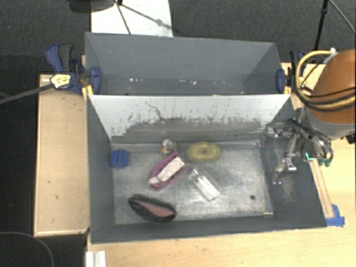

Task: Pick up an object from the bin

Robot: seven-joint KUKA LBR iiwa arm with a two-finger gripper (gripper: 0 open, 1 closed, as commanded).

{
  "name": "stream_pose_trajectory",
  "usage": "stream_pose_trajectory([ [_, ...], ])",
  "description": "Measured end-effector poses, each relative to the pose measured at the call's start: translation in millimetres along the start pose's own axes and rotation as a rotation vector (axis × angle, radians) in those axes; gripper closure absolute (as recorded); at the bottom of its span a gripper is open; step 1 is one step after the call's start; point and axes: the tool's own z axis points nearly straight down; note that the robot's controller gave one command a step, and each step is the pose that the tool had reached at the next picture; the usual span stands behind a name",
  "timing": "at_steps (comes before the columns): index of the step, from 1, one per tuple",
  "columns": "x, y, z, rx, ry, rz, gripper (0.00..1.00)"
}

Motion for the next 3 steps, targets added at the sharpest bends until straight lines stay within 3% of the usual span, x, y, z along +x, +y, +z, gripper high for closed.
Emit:
stream_pose_trajectory([
  [1, -5.1, 1.8, 35.1, -0.001, -0.004, 0.101, 0.00],
  [2, -47.7, 60.0, 37.4, -0.003, -0.011, 0.176, 0.00],
  [3, -61.5, 116.2, -18.2, -0.005, -0.014, 0.258, 0.00],
])
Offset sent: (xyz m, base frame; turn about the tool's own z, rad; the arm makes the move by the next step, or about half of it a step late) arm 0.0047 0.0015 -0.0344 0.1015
